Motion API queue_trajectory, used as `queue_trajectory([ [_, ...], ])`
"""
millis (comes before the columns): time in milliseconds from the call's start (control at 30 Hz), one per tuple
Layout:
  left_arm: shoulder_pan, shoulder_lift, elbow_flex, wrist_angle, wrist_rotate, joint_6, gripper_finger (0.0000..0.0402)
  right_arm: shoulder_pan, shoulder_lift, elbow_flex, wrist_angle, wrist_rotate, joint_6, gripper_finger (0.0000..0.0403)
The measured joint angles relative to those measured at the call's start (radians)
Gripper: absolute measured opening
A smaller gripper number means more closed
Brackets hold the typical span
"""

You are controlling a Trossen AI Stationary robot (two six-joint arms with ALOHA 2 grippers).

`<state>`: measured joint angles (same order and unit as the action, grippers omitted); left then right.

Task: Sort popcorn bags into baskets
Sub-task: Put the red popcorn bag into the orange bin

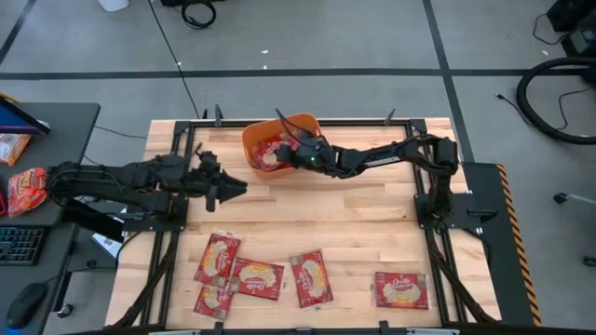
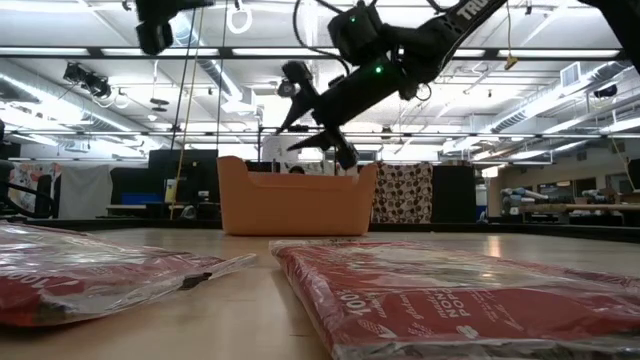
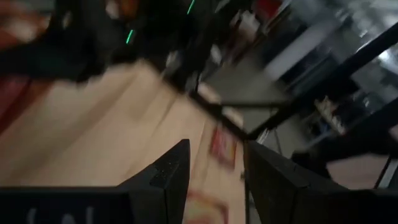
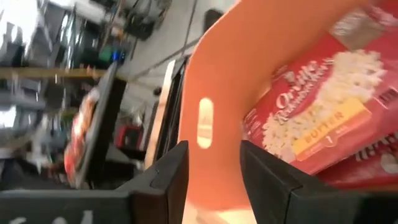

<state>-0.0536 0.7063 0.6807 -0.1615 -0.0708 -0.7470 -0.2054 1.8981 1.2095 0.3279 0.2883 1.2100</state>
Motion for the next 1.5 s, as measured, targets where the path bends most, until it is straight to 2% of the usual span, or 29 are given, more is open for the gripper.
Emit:
queue_trajectory([
  [100, 0.0, 0.0, 0.0, -0.125, 0.047, -0.039, 0.0156, -0.002, -0.013, 0.0, -0.003, -0.086, -0.121, 0.0147],
  [233, -0.012, 0.0, 0.0, -0.29, 0.171, -0.058, 0.0156, -0.024, -0.019, 0.0, -0.003, -0.304, -0.284, 0.0147],
  [333, -0.037, 0.0, 0.0, -0.4, 0.262, -0.084, 0.0156, -0.035, -0.019, 0.0, -0.003, -0.469, -0.328, 0.0147],
  [467, -0.09, 0.0, 0.0, -0.531, 0.288, -0.123, 0.0156, -0.044, -0.02, 0.0, -0.028, -0.695, -0.381, 0.0147],
  [567, -0.137, 0.012, 0.0, -0.592, 0.278, -0.155, 0.0156, -0.033, -0.02, 0.0, -0.089, -0.77, -0.404, 0.0147],
  [767, -0.217, 0.1, 0.0, -0.63, 0.262, -0.18, 0.0156, 0.043, -0.02, 0.0, -0.212, -0.695, -0.446, 0.0145],
  [1033, -0.274, 0.33, -0.001, -0.646, 0.249, -0.177, 0.0156, 0.102, -0.023, 0.0, -0.27, -0.605, -0.46, 0.0144],
  [1367, -0.323, 0.596, -0.001, -0.594, 0.282, -0.045, 0.0156, 0.105, -0.098, 0.0, -0.375, -0.576, -0.505, 0.0143],
  [1500, -0.346, 0.688, -0.001, -0.55, 0.213, 0.0, 0.0156, 0.104, -0.144, 0.0, -0.396, -0.542, -0.536, 0.0143],
])
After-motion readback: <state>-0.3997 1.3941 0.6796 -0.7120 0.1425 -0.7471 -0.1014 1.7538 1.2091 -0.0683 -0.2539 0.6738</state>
